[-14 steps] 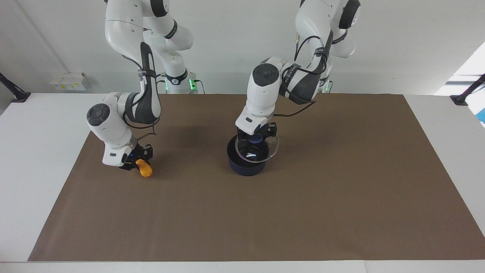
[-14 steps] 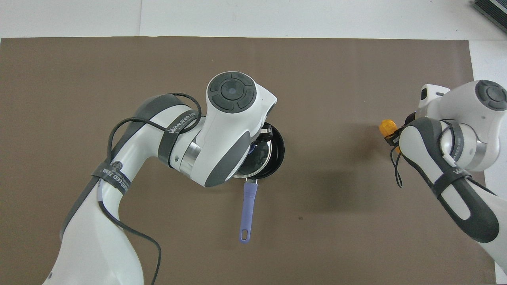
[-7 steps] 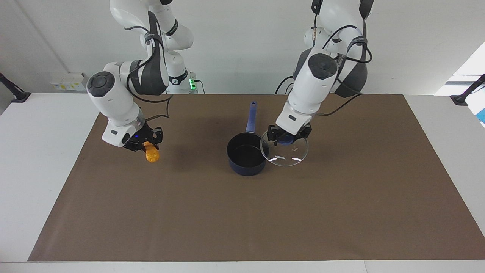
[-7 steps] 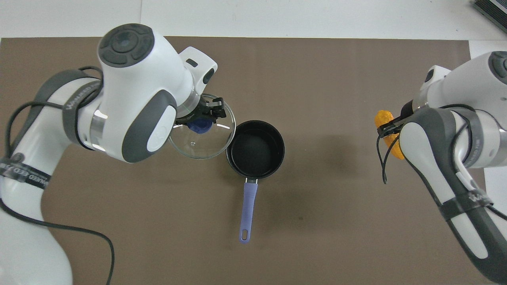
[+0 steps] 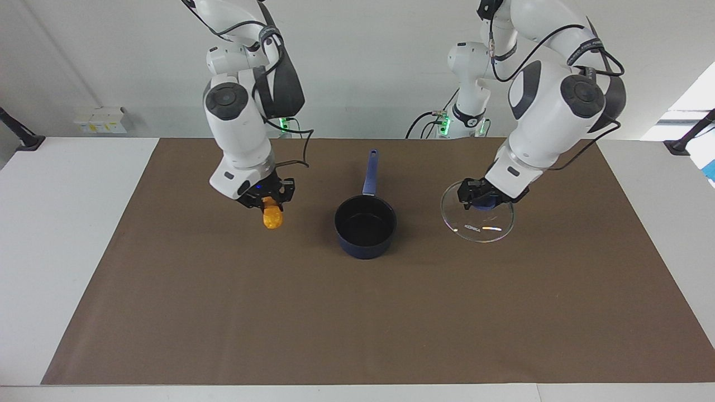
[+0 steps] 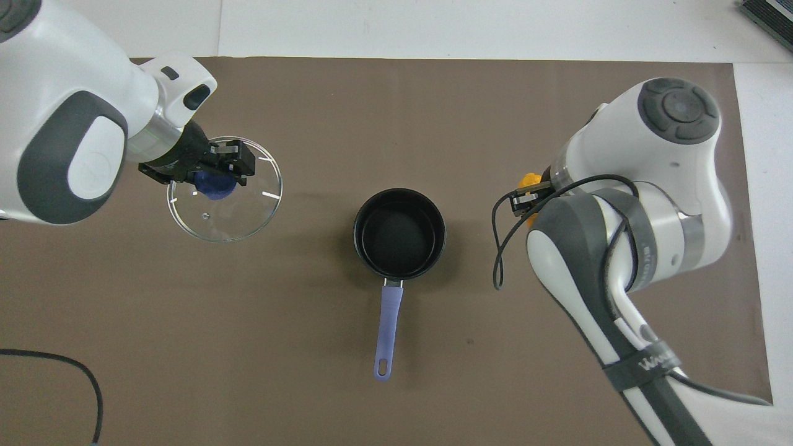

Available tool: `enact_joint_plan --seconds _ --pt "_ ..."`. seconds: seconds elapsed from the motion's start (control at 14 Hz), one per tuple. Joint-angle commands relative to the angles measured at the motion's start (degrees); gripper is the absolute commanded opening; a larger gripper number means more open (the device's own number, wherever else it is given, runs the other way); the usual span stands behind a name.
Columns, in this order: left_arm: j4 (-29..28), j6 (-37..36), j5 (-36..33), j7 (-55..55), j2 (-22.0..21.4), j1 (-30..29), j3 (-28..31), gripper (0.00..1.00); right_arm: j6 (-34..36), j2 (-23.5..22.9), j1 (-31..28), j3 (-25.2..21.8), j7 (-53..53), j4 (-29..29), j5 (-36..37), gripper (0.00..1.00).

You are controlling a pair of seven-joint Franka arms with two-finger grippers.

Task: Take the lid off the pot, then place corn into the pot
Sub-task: 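Lift the lid off the pot with the left gripper while the right lifts corn, then lower the lid with the left gripper while the right carries corn over the pot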

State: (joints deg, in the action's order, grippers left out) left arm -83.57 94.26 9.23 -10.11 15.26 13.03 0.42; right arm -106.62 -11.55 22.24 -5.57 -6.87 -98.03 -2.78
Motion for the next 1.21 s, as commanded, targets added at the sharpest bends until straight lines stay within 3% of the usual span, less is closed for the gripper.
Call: enact_joint_plan --seconds 0.0,0.36,0.64,1.14 --pt "-9.92 0.74 1.23 5.96 -8.12 -3.88 -0.25 0.00 0.62 -3.46 3.07 -0.14 -5.67 3.44 0.41 0.00" --pt "-26.09 8.39 0.62 13.70 -17.18 -8.45 -0.16 0.00 -0.60 -12.52 8.95 -0.05 -16.75 12.77 0.41 0.00" --pt "-30.94 10.50 0.62 20.73 -17.72 -14.60 -0.16 0.00 -5.09 -16.48 13.43 -0.05 -21.86 14.01 0.50 0.00" --pt "-42.28 24.11 0.62 26.72 -16.66 -19.97 -0.25 0.00 -9.66 -16.22 14.93 0.30 -21.34 9.00 0.06 0.00"
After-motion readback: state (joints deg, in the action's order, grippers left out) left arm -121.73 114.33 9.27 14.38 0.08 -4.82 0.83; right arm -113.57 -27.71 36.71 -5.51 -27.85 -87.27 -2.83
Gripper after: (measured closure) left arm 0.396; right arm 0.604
